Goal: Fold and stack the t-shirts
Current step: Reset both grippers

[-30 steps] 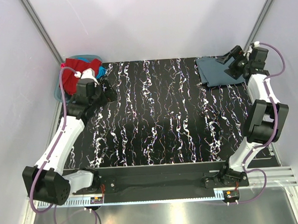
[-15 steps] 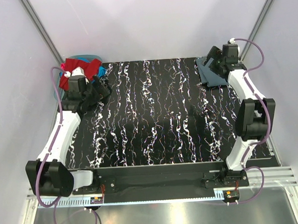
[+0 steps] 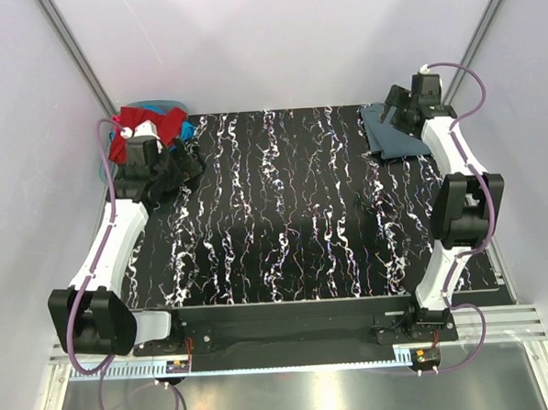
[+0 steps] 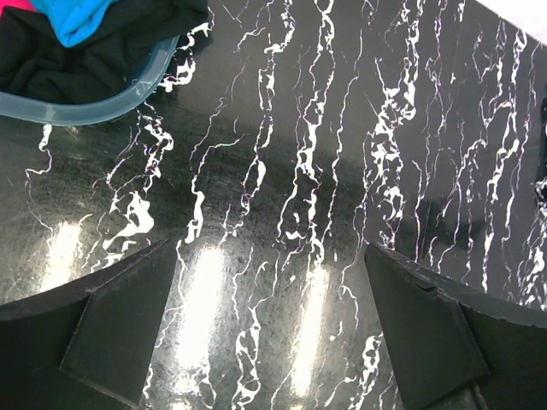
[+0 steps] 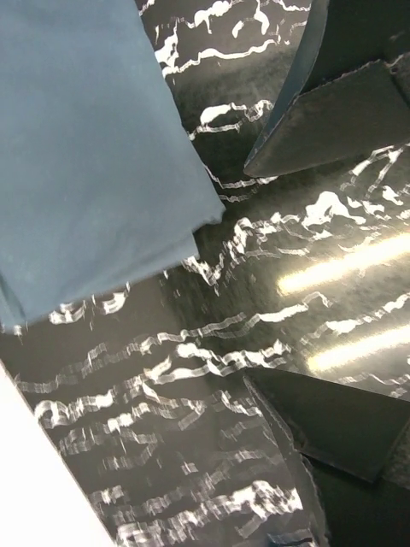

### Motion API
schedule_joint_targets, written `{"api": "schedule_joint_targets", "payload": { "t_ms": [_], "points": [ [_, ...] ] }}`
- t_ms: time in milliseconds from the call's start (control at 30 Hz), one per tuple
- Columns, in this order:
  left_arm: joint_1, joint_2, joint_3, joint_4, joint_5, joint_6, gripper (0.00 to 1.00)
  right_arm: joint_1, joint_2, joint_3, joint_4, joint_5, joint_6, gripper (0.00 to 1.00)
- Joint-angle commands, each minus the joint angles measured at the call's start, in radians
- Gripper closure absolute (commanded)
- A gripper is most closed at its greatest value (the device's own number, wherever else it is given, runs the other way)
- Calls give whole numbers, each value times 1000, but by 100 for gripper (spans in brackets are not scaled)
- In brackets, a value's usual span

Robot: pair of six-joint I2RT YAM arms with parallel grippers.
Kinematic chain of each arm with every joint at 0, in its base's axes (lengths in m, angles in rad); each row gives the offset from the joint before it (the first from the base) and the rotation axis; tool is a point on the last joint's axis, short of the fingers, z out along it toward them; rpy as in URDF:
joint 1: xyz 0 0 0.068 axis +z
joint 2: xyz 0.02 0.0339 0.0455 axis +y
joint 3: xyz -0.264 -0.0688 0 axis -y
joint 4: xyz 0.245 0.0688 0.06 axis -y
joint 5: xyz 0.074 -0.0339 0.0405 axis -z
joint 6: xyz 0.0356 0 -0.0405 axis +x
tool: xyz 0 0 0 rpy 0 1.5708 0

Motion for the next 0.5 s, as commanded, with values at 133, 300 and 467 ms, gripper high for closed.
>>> {"api": "schedule_joint_targets", "payload": {
  "t_ms": [133,300,467],
  "points": [
    [4,10,132,42,80,129,1,5,-250,-98,110,-241,36,0],
    [6,49,183,143,129,106,1,5,-344,-211,279,-405,261,0],
    [4,148,161,343,178,-86,1,48,-424,-426,414,-258,524,0]
  ]
}}
